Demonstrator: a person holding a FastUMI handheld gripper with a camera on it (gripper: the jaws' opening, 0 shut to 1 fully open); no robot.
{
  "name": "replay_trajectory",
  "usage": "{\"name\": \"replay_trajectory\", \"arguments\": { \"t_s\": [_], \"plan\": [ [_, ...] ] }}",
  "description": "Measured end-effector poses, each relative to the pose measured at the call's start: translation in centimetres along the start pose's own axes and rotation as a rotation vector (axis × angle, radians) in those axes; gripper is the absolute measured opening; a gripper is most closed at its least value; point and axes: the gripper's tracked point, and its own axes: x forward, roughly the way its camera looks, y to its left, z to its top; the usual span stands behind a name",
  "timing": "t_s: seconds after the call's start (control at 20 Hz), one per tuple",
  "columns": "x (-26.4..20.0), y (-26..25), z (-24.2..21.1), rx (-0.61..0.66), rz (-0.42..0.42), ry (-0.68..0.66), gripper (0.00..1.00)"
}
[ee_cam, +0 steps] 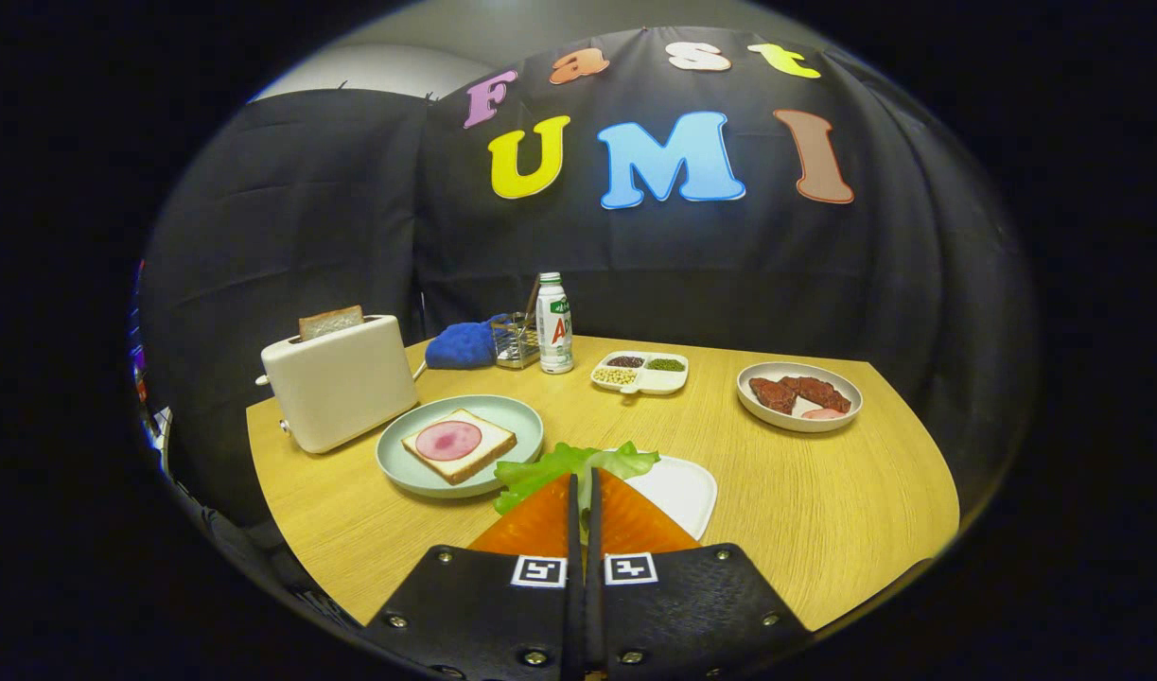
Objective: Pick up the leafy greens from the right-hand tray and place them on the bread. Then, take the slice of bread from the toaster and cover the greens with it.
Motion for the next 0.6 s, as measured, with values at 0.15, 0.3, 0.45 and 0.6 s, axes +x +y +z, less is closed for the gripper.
{"name": "replay_trajectory", "arguments": {
  "t_s": [0.15,0.3,0.45,0.6],
  "plan": [
    [0.5,1.4,1.2,-0.013,0.029,-0.023,0.01],
    [1.4,3.2,1.8,-0.013,0.07,-0.029,0.01],
    [2.6,5.4,2.8,-0.009,0.114,-0.041,0.01],
    [3.6,7.4,2.8,-0.029,0.145,-0.029,0.01]
  ]
}}
